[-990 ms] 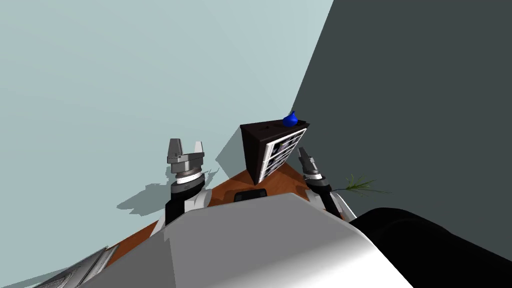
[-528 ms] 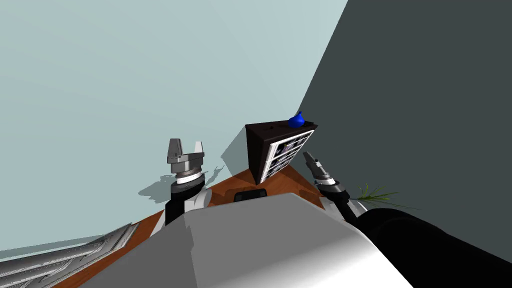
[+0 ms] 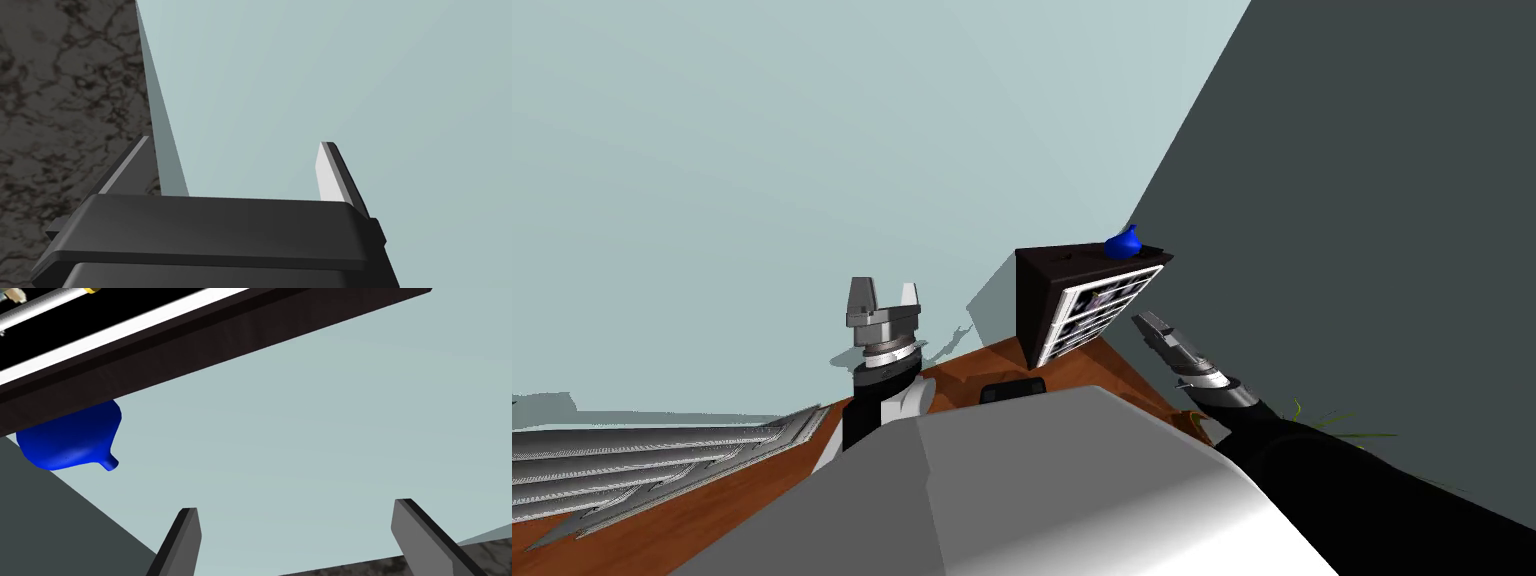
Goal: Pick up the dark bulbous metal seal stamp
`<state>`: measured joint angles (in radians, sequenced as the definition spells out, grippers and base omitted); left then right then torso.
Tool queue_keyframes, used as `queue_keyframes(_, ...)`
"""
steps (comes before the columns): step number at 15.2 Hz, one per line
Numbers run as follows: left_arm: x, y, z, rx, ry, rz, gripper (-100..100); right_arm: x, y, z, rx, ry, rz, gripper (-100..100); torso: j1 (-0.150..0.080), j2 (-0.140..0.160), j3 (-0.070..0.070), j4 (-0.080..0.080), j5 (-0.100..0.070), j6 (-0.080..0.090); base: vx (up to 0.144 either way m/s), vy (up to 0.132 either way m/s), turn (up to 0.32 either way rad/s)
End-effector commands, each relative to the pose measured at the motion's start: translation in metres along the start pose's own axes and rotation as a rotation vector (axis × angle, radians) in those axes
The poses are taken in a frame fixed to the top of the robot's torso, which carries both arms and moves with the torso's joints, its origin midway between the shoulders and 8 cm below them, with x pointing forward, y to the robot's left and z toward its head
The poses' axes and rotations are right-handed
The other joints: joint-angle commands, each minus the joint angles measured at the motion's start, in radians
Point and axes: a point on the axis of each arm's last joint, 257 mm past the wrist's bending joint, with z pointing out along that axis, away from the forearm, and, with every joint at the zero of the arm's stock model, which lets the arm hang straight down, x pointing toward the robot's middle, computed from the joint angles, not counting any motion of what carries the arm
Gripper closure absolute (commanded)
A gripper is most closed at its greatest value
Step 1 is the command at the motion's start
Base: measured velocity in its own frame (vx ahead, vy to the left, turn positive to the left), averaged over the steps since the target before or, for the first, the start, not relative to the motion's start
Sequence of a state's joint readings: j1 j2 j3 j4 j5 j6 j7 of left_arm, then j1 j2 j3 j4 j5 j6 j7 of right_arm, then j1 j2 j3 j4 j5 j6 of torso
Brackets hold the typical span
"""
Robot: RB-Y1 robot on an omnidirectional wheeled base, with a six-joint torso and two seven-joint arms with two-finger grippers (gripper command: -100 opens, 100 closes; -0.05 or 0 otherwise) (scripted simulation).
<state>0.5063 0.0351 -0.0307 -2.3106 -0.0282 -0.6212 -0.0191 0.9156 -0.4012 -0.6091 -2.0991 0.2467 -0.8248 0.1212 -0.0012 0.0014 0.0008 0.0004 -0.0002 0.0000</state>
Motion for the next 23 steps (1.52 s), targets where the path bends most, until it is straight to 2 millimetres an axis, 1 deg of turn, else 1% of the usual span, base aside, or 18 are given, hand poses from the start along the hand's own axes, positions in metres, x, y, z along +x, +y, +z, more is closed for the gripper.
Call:
queue_keyframes(1, 0.000, 0.000, 0.000, 0.000, 0.000, 0.000, 0, -0.002, -0.010, -0.016, 0.011, 0.068, -0.067, -100, 0.000, 0.000, 0.000, 0.000, 0.000, 0.000, -0.014, 0.003, 0.236)
queue_keyframes(3, 0.000, 0.000, 0.000, 0.000, 0.000, 0.000, 0, -0.010, -0.014, -0.018, 0.019, 0.066, -0.095, -100, 0.000, 0.000, 0.000, 0.000, 0.000, -0.001, -0.014, 0.000, 0.187)
queue_keyframes(4, 0.000, 0.000, 0.000, 0.000, 0.000, 0.000, 0, -0.009, -0.021, -0.030, 0.024, 0.128, -0.142, -100, 0.000, 0.000, 0.000, 0.000, 0.000, 0.000, -0.014, 0.005, 0.215)
queue_keyframes(6, 0.000, 0.000, 0.000, 0.000, 0.000, 0.000, 0, -0.018, -0.024, -0.032, 0.032, 0.127, -0.170, -100, 0.000, 0.000, 0.000, 0.000, 0.000, -0.001, -0.013, 0.000, 0.194)
queue_keyframes(7, 0.000, 0.000, 0.000, 0.000, 0.000, 0.000, 0, -0.018, -0.030, -0.044, 0.033, 0.188, -0.216, -100, 0.000, -0.001, 0.000, 0.000, 0.000, 0.000, -0.010, 0.002, 0.209)
queue_keyframes(9, 0.000, 0.000, 0.000, 0.000, 0.000, 0.000, 0, -0.027, -0.033, -0.046, 0.043, 0.191, -0.243, -100, 0.000, -0.001, -0.001, 0.000, 0.000, -0.001, -0.008, -0.001, 0.188)
queue_keyframes(10, 0.000, 0.000, 0.000, 0.000, 0.000, 0.000, 0, -0.028, -0.038, -0.058, 0.041, 0.253, -0.289, -100, 0.000, -0.001, -0.001, 0.000, 0.000, 0.000, -0.007, 0.004, 0.276)
queue_keyframes(12, 0.000, 0.000, 0.000, 0.000, 0.000, 0.000, 0, -0.037, -0.041, -0.060, 0.050, 0.256, -0.316, -100, 0.000, -0.001, -0.001, 0.000, 0.000, -0.001, -0.004, -0.003, 0.178)
queue_keyframes(13, 0.000, 0.000, 0.000, 0.000, 0.000, 0.000, 0, -0.038, -0.045, -0.071, 0.046, 0.319, -0.358, -100, 0.000, -0.001, -0.001, 0.000, 0.000, 0.000, -0.003, 0.003, 0.270)
queue_keyframes(15, 0.000, 0.000, 0.000, 0.000, 0.000, 0.000, 0, -0.047, -0.047, -0.073, 0.055, 0.324, -0.386, -100, 0.000, -0.002, -0.001, 0.000, 0.000, -0.001, -0.002, -0.003, 0.194)
queue_keyframes(16, 0.000, 0.000, 0.000, 0.000, 0.000, 0.000, 0, -0.050, -0.051, -0.083, 0.049, 0.389, -0.427, -100, 0.000, -0.002, -0.001, 0.000, 0.000, 0.000, 0.001, 0.001, 0.259)
queue_keyframes(17, 0.000, 0.000, 0.000, 0.000, 0.000, 0.000, 0, -0.057, -0.053, -0.085, 0.056, 0.394, -0.450, -100, 0.000, -0.002, -0.001, -0.001, 0.000, -0.001, 0.002, -0.003, 0.273)
queue_keyframes(18, 0.000, 0.000, 0.000, 0.000, 0.000, 0.000, 0, -0.059, -0.053, -0.085, 0.056, 0.393, -0.454, -100, 0.000, -0.002, -0.001, -0.001, 0.000, -0.001, 0.002, -0.007, 0.098)
queue_keyframes(19, 0.000, 0.000, 0.000, 0.000, 0.000, 0.000, 0, -0.063, -0.057, -0.094, 0.047, 0.457, -0.498, -100, 0.000, -0.002, -0.001, 0.000, 0.000, 0.000, 0.005, -0.001, 0.252)
queue_keyframes(20, 0.000, 0.000, 0.000, 0.000, 0.000, 0.000, 0, -0.069, -0.058, -0.096, 0.054, 0.465, -0.515, -100, 0.000, -0.002, -0.001, -0.001, 0.000, -0.001, 0.008, -0.005, 0.280)
queue_keyframes(21, 0.000, 0.000, 0.000, 0.000, 0.000, 0.000, 0, -0.070, -0.058, -0.095, 0.054, 0.464, -0.519, -100, 0.000, -0.003, -0.002, -0.001, 0.000, -0.001, 0.006, -0.010, 0.114)
queue_keyframes(22, 0.000, 0.000, 0.000, 0.000, 0.000, 0.000, 0, -0.075, -0.060, -0.103, 0.041, 0.526, -0.560, -100, 0.000, -0.003, -0.002, -0.001, 0.000, 0.000, 0.009, -0.005, 0.275)
queue_keyframes(23, 0.000, 0.000, 0.000, 0.000, 0.000, 0.000, 0, -0.080, -0.061, -0.105, 0.048, 0.537, -0.576, -100, 0.000, -0.003, -0.002, -0.001, 0.000, -0.001, 0.011, -0.010, 0.265)
